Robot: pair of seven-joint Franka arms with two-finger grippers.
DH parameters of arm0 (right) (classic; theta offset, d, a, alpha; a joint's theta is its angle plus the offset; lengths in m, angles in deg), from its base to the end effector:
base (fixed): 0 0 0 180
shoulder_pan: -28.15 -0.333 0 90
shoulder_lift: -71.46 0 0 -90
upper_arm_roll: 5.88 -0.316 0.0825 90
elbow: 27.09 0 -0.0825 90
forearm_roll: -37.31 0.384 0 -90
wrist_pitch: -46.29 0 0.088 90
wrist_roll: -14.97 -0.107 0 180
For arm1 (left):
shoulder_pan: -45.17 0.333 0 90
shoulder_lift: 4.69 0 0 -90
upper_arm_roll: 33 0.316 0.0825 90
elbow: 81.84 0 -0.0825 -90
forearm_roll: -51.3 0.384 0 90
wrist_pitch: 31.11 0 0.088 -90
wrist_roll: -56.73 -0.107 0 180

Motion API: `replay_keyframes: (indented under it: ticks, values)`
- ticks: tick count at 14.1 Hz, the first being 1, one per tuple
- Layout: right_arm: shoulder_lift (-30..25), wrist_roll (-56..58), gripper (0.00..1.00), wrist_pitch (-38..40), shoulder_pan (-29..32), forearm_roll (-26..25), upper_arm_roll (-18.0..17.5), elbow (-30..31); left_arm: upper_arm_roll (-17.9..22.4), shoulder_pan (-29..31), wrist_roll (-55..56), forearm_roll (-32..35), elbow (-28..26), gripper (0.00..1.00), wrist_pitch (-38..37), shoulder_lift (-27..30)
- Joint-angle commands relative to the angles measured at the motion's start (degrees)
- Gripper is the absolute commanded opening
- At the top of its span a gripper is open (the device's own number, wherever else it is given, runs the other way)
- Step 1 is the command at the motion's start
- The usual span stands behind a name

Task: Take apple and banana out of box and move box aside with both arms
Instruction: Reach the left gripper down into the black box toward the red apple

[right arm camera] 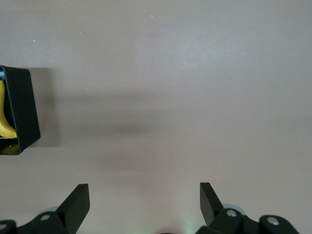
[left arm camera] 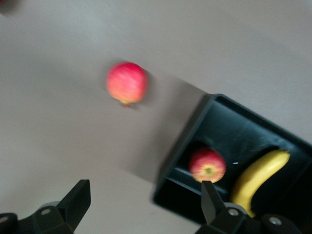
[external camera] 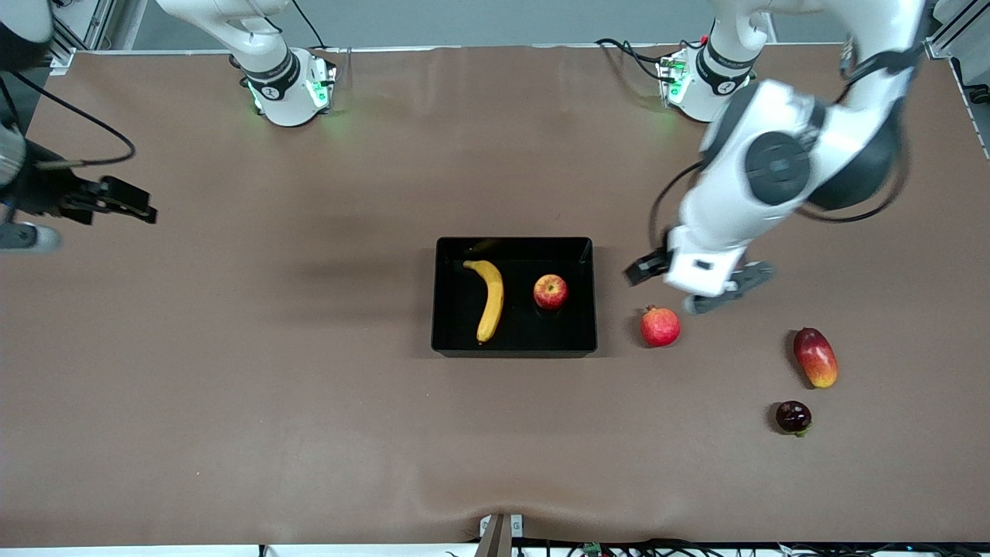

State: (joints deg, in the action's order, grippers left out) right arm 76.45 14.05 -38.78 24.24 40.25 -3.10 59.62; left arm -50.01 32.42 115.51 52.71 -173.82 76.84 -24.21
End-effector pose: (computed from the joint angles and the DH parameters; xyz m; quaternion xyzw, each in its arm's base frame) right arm 0.5707 0.0183 0.5954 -0.9980 -0.0025 0.0582 0.0225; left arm 0.5758 -0.3034 0.4354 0.9664 0.2530 -0.0430 0.0104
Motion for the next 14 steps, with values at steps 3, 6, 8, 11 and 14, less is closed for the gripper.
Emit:
replay_keyframes:
  ticks: [3,6,8,11,14]
  values:
    - [0.4,-0.1,1.00,-1.3,-0.9,5.7,0.3,-0.9,0.1,-6.5,12.4,3.5,1.7,1.00,8.4,-8.6]
    - [0.7,-0.1,1.00,-1.3,-1.8,8.2,0.3,-0.9,0.1,-9.1,15.8,6.1,2.5,1.00,8.4,-12.0]
    - [0.9,-0.1,1.00,-1.9,-2.9,8.3,0.3,-0.9,0.3,-10.2,17.0,7.1,2.5,1.00,8.4,-13.9]
    - [1.4,-0.1,1.00,-5.1,-4.5,8.2,0.3,-0.9,0.3,-11.7,18.6,8.5,2.7,1.00,9.9,-16.6]
    - [1.4,-0.1,1.00,-5.9,-6.3,8.1,0.3,-1.0,0.3,-12.0,20.0,8.5,2.7,1.00,12.4,-18.6]
